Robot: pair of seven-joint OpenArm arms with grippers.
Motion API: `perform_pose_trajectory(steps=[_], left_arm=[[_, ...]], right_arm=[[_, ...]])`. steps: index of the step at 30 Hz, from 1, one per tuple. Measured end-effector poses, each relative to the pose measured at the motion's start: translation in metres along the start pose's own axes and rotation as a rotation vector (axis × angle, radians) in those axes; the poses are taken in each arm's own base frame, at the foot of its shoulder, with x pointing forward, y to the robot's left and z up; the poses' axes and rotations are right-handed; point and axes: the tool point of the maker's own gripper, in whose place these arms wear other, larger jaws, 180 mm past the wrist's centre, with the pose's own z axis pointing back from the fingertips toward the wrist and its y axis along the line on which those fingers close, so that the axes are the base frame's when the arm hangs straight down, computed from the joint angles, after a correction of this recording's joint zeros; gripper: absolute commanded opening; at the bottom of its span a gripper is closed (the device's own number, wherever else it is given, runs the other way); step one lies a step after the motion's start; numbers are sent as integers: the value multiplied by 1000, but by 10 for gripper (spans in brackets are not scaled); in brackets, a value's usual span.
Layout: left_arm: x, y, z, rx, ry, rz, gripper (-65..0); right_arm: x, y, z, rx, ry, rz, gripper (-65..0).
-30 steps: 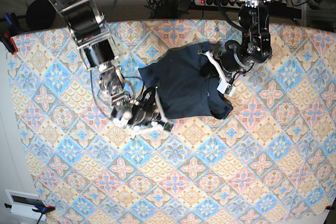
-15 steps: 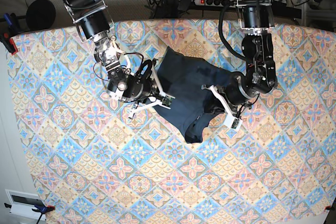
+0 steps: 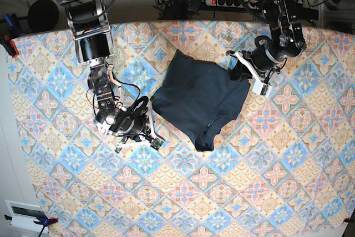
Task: Layout the t-shirt on the table in an organized manner, then fold the t-shirt properly
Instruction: 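Release the left gripper and lift it away from the shirt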
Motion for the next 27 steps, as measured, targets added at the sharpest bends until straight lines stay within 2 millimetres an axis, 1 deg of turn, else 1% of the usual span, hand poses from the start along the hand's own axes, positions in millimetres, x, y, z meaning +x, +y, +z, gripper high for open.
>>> perform_pose_trajectory(steps=[2, 4, 5, 7, 9, 12, 14, 16, 17, 18, 19, 20, 21, 22, 23, 24, 25, 27], left_arm=[[-4, 4, -6, 2, 8, 19, -646], [-1, 5, -11, -9, -21, 44, -646], [-3, 6, -14, -10, -25, 54, -646], [-6, 5, -25, -27, -14, 64, -646], [-8, 3, -38, -49, -1, 70, -646], [3, 3, -53, -47, -8, 38, -646], [12, 2, -65, -56, -26, 30, -646], [19, -3, -77, -80, -26, 14, -646], [20, -4, -81, -82, -22, 5, -646], [24, -4, -86, -89, -28, 5, -646], [27, -5, -91, -96, -36, 11, -646], [29, -5, -95, -104, -35, 14, -646], [32, -5, -100, -112, -31, 13, -646], [37, -5, -104, -117, -30, 11, -646], [43, -5, -110, -121, -33, 6, -646], [47, -6, -115, -128, -37, 7, -646], [52, -8, -121, -135, -46, 8, -646], [61, -13, -132, -155, -50, -6, -646]], right_arm=[[-5, 20, -9, 45, 20, -14, -650], [-8, 37, -19, 98, 26, -30, -650], [-6, 40, -21, 104, 21, -30, -650], [0, 36, -22, 105, 1, -31, -650], [-2, 33, -23, 98, 11, -35, -650], [-12, 36, -24, 102, 38, -35, -650], [-14, 39, -25, 109, 43, -36, -650], [-10, 34, -17, 82, 47, -17, -650], [-3, 30, -11, 63, 23, -5, -650], [4, 29, -6, 51, -5, -5, -650], [7, 33, -3, 49, -22, -4, -650], [3, 40, -2, 53, -24, -8, -650], [-6, 51, -2, 68, -9, -17, -650], [-22, 65, -3, 90, 25, -25, -650], [-32, 74, -1, 102, 33, -26, -650], [-37, 71, 5, 94, 39, -14, -650], [-40, 64, 11, 73, 53, 13, -650], [-40, 44, 23, -1, 40, -8, -650]])
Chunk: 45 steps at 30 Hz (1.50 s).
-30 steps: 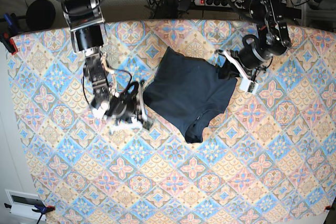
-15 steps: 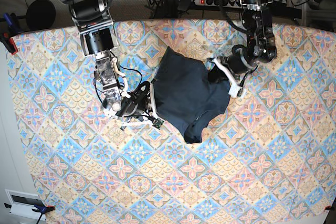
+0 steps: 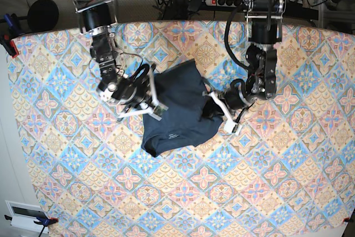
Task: Layout the t-shirt on the table in an organized manner, then fold the t-shirt properly
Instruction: 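Release the left gripper and lift it away from the shirt, then drag the folded shirt with the right gripper across the table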
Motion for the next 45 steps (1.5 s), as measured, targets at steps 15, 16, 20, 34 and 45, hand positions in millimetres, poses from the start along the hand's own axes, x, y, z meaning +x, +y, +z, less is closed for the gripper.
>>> perform_pose_trajectory(steps=[15, 16, 20, 34, 45], left_arm=[[68, 11, 40, 49, -174, 91, -646], [65, 23, 53, 84, -187, 110, -646], [28, 60, 105, 228, -173, 152, -646], [-13, 47, 190, 261, -186, 83, -646], [-18, 44, 189, 253, -185, 96, -646]], right_arm=[[32, 4, 31, -18, -159, -42, -650], [40, 9, 30, -8, -179, -59, -650], [82, 28, 31, 41, -288, -108, -650], [70, 98, -51, 324, -283, -315, -650], [20, 37, -53, 227, -361, -637, -650]])
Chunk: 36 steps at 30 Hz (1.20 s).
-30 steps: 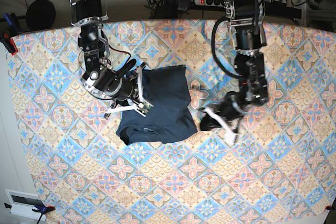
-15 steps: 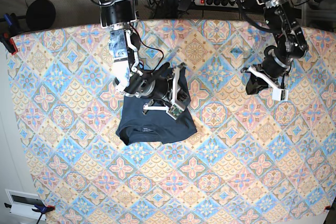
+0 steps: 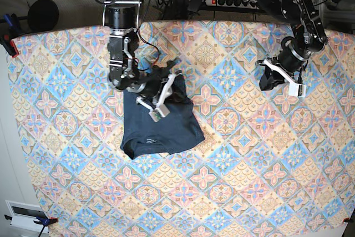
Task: Layout the t-shirt on the table in an organized manner, then fold the t-shirt properly
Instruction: 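Drag the folded shirt with the right gripper across the table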
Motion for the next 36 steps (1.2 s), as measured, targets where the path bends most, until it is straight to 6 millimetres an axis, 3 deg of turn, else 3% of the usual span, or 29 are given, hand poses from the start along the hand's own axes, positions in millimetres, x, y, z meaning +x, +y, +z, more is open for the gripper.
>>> perform_pose_trajectory(steps=[5, 11, 14, 16, 17, 23, 27, 29, 32, 36], left_arm=[[0, -2, -1, -5, 3, -2, -646], [-1, -1, 0, -3, 3, 0, -647], [-7, -3, 2, -12, 10, 15, -647], [-7, -3, 3, -18, 5, 25, -647], [-6, -5, 3, -26, -4, 34, -647], [-12, -4, 6, -22, 11, 39, -647], [-10, -4, 5, -25, 3, 38, -647], [-11, -5, 5, -26, 4, 43, -647], [-11, -5, 5, -25, 5, 40, -647], [-9, -5, 5, -26, 1, 39, -647]], right_arm=[[-3, -70, 42, -159, -40, -61, -650], [2, -100, 60, -224, -61, -114, -650], [13, -153, 95, -368, -34, -85, -650], [9, -177, 114, -434, -39, -93, -650], [0, -179, 116, -436, -20, -98, -650], [4, -159, 95, -363, -47, -108, -650], [4, -162, 110, -408, -10, -64, -650], [22, -165, 121, -426, -64, -51, -650], [46, -159, 121, -392, -147, -62, -650], [37, -161, 123, -385, -106, -50, -650]])
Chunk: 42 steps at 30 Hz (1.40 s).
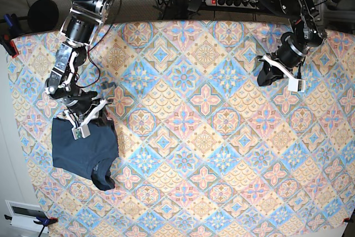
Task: Layout the t-shirt on the table in an organized manner, then fold the t-shirt properly
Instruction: 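Drag the folded shirt with the right gripper across the table, then regrasp the shirt's edge with the right gripper and straighten it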
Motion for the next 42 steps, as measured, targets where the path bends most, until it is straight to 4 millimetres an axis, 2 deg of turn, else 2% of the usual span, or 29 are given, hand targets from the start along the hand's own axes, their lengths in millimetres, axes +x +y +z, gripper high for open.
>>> perform_pose_trajectory(steps=[2, 4, 6, 8, 12, 18, 21, 23, 25, 29, 31, 33, 34, 40, 42], left_arm=[[0, 0, 0, 1, 0, -1, -647], [0, -1, -1, -2, 1, -1, -647], [0, -1, -1, -4, 0, -1, -647], [0, -1, -1, -3, 1, -1, -647], [0, -1, -1, -4, 0, -1, -647], [0, -1, -1, -2, 1, -1, -647], [0, -1, -1, -3, 0, -1, -647], [0, 0, 0, -1, 2, -1, -647], [-1, -1, 0, -1, 2, 0, -647], [-1, 0, 0, -1, 2, 0, -647], [-1, 0, 0, -1, 2, 0, -647], [-1, 0, 0, -1, 2, 0, -647], [0, -1, 0, -2, 1, 1, -647], [0, 0, 0, 0, -1, 0, -647], [0, 0, 0, 1, -1, 1, -647]], right_arm=[[7, -28, 10, -57, 23, 38, -650], [34, -57, 19, -111, -21, 47, -650], [59, -72, 23, -120, -74, 51, -650], [65, -83, 23, -128, -89, 42, -650], [54, -97, 14, -116, -82, -3, -650], [66, -139, 18, -149, -183, -104, -650], [52, -150, 19, -155, -194, -148, -650], [35, -155, 17, -173, -153, -146, -650], [27, -151, 8, -169, -103, -90, -650], [41, -130, -15, -138, -115, 35, -650], [33, -123, -22, -135, -97, 69, -650], [11, -111, -34, -124, -35, 83, -650], [11, -104, -39, -121, -68, 73, -650], [9, -73, -56, -36, -9, 189, -650], [7, -67, -58, -26, -11, 195, -650]])
